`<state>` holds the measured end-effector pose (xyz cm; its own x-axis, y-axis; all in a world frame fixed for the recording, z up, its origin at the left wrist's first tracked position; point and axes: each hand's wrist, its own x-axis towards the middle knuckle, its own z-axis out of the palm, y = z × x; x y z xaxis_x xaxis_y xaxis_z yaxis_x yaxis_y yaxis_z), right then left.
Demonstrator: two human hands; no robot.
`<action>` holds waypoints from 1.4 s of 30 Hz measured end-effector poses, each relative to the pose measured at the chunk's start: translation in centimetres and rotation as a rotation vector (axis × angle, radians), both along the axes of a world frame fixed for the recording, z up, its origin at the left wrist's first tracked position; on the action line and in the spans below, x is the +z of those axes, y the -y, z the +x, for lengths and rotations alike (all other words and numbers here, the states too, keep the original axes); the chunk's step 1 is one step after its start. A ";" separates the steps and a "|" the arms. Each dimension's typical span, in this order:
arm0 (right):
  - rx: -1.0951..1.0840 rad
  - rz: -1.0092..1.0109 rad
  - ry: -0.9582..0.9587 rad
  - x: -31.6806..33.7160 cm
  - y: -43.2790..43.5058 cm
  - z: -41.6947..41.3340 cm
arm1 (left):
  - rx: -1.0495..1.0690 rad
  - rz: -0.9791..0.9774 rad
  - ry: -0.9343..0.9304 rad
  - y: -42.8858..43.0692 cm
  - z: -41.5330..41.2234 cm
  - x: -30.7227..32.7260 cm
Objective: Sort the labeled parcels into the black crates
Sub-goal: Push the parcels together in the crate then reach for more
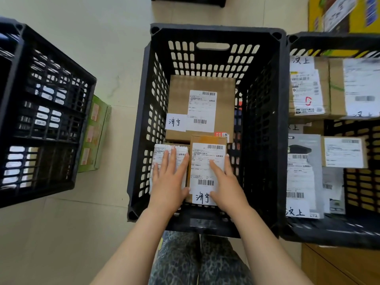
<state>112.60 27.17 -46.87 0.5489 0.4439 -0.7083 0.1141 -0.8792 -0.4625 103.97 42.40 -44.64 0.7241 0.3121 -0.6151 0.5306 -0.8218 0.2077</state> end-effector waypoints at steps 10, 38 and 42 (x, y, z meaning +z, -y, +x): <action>0.061 0.029 0.024 -0.2 1.8 -1.2 | 0.037 -0.032 -0.001 -0.6 -0.3 0.2; 0.279 0.015 0.203 6.3 -1.8 1.3 | 0.268 -0.095 0.213 -0.2 -0.7 5.5; 0.362 0.120 0.260 12.2 -2.2 1.5 | 0.372 0.011 0.316 1.5 -1.8 10.6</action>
